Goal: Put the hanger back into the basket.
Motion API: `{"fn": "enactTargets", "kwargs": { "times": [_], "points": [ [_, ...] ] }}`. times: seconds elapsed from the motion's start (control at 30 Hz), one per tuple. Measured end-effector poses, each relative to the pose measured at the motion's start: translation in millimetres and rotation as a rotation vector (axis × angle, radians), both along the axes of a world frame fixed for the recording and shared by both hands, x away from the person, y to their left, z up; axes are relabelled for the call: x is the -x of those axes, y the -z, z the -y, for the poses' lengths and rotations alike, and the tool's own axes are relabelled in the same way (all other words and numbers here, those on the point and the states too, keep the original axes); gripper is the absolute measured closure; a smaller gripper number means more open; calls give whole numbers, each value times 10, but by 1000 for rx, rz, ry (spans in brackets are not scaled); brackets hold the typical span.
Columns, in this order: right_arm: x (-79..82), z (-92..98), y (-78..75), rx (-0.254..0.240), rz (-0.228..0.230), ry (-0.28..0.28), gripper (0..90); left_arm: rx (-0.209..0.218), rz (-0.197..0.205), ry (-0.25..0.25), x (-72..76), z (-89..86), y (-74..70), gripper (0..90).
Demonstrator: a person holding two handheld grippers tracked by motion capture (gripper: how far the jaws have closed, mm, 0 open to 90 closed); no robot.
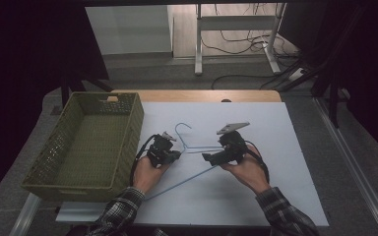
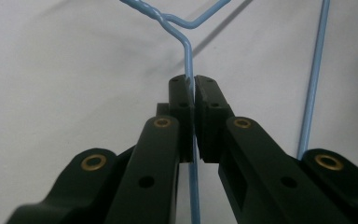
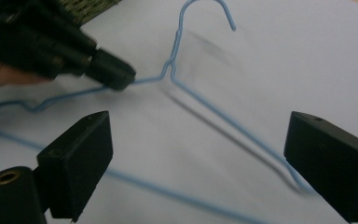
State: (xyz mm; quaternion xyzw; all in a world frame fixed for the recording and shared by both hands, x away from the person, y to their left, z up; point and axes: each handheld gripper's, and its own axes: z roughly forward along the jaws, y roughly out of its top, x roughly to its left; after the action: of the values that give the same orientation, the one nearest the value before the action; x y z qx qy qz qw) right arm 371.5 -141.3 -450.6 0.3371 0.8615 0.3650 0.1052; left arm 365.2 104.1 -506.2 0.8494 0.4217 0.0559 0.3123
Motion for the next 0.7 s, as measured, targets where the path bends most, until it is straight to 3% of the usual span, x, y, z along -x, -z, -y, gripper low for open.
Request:
{"fn": "enactTargets", "kwargs": {
  "times": [0.13,0.23,0.27,0.3,0.47,0.57,0.7],
  "points": [
    [-250,-293,129,15,-1,-6,159,-2,2,7,0,1,-6,867],
    [-329,-388,188,15,2,-8,199,-1,1,7,-2,4,-6,867],
    [-402,-468,239,12,-3,-16,270,-4,1,9,-4,1,-7,867],
    [-402,-468,239,12,-3,-16,270,-2,1,9,-4,1,-7,867],
    [-546,-680,358,-8,-23,-14,449,-2,-1,15,-5,2,-9,867],
    [-578,-757,385,-22,-36,-13,487,7,1,11,0,4,-10,867],
    [-619,-916,470,22,-35,23,578,16,3,14,9,-1,-18,867]
  ]
}}
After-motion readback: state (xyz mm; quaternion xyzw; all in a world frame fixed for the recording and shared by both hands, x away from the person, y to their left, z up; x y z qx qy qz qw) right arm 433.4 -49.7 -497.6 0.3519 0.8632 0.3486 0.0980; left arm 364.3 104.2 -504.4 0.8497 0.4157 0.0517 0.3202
